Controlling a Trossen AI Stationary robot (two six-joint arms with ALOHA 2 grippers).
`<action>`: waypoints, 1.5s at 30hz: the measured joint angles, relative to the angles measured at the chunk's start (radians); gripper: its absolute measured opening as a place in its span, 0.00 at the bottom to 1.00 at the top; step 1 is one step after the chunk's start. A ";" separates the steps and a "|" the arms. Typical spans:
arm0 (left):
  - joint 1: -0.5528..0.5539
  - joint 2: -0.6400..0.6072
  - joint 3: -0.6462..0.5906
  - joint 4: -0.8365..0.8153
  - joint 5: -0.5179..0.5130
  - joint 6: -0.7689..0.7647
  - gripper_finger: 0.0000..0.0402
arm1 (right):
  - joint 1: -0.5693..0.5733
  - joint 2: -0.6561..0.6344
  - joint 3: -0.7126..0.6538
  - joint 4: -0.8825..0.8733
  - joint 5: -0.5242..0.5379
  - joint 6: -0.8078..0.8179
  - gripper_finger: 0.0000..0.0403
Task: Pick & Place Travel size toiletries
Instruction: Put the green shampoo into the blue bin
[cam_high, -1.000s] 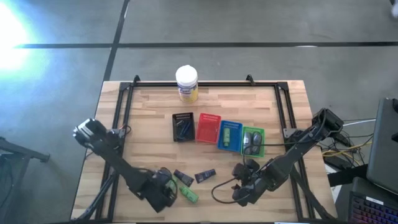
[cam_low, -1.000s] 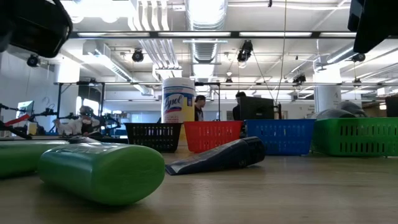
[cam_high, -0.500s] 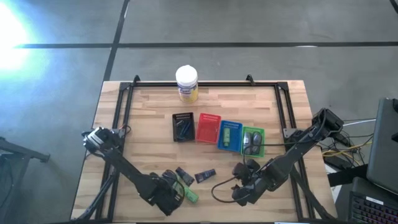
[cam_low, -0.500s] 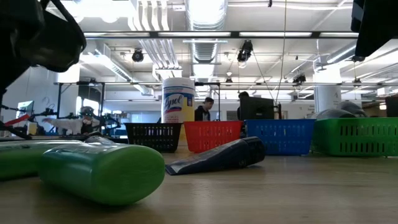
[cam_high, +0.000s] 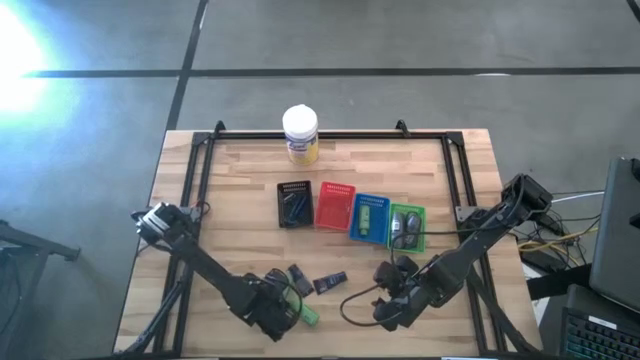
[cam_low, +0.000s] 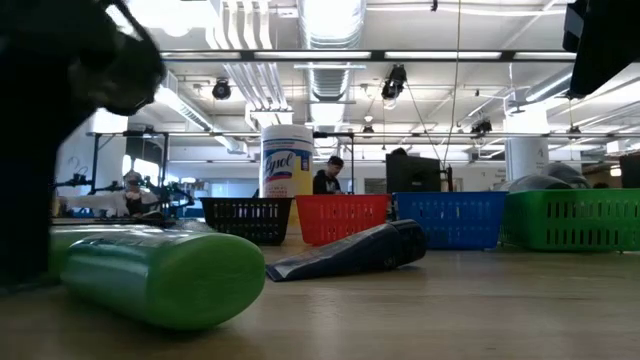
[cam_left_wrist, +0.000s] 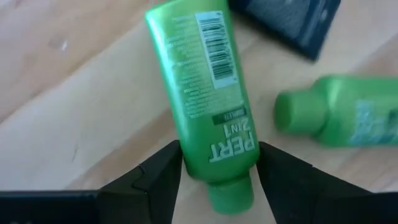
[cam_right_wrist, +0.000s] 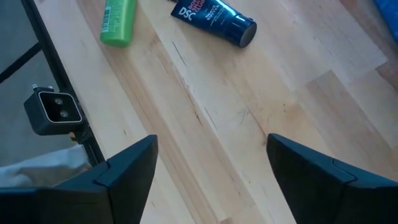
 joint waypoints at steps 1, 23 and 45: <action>0.001 0.000 0.009 0.000 -0.002 0.008 0.53 | 0.000 0.000 0.000 0.000 0.000 -0.003 0.75; 0.089 -0.004 0.036 -0.008 -0.018 -0.038 0.95 | 0.000 0.000 -0.004 -0.110 0.000 -0.083 0.70; 0.105 -0.003 -0.041 0.018 0.053 0.183 0.67 | 0.000 0.000 -0.004 -0.136 0.000 -0.091 0.77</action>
